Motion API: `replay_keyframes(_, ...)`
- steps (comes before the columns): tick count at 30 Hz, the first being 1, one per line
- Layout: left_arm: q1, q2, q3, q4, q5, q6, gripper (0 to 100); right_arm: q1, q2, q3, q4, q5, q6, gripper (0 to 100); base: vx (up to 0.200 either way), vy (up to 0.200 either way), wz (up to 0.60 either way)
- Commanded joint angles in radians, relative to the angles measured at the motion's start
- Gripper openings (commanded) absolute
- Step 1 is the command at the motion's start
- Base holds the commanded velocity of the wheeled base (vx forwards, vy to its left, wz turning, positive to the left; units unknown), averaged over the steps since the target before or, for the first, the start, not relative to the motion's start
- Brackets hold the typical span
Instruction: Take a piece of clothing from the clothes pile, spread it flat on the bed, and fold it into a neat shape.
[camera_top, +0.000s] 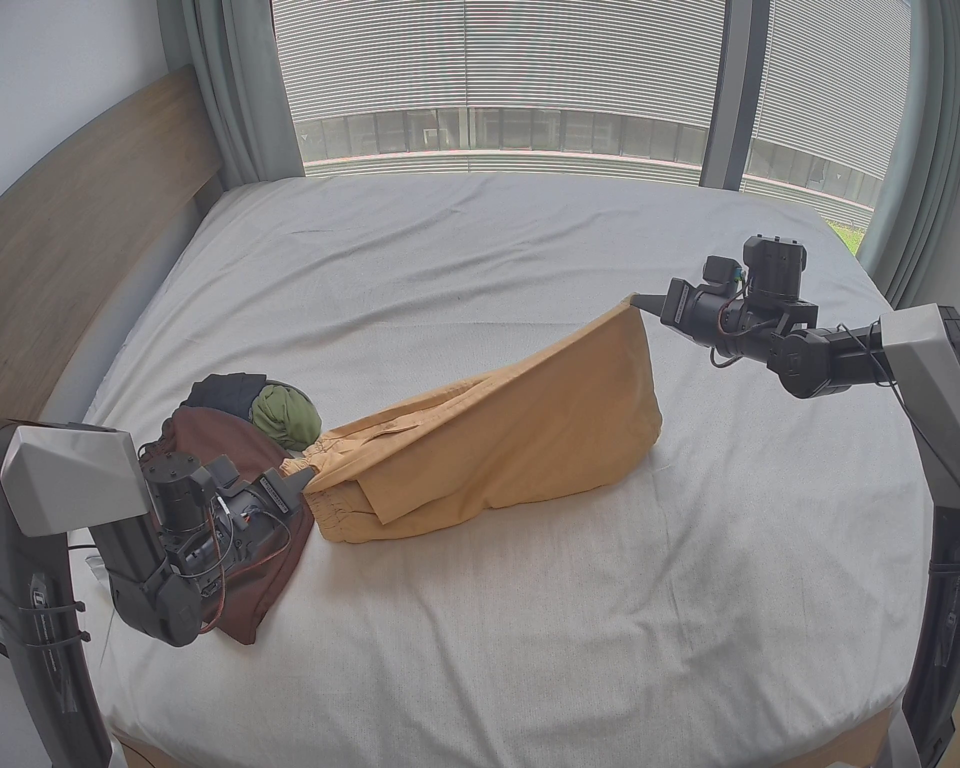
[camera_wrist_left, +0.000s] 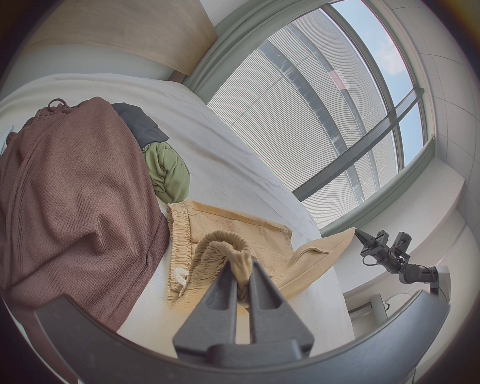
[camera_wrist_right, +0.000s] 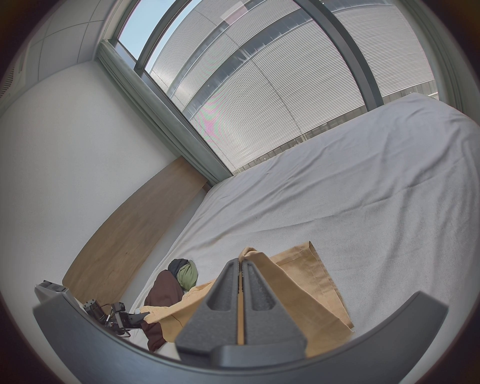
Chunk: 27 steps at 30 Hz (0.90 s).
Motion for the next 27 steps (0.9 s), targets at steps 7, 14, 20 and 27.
replay_keyframes(7,0.002,0.032,-0.062,0.002,0.001,-0.037,0,0.002,0.098,-0.094,0.009,0.000,0.021,0,0.000,0.000,0.00)
replay_keyframes(14,0.002,0.075,-0.117,0.002,0.030,-0.045,0,0.012,0.178,-0.171,-0.005,-0.014,0.043,0,0.000,0.000,0.00)
replay_keyframes(20,0.006,0.102,-0.138,0.002,0.046,-0.047,0,0.029,0.260,-0.280,-0.005,-0.048,0.047,0,0.000,0.000,0.00)
replay_keyframes(27,0.028,0.127,-0.177,0.002,0.047,-0.047,0,0.034,0.334,-0.321,-0.005,-0.062,0.061,0,0.000,0.000,0.00)
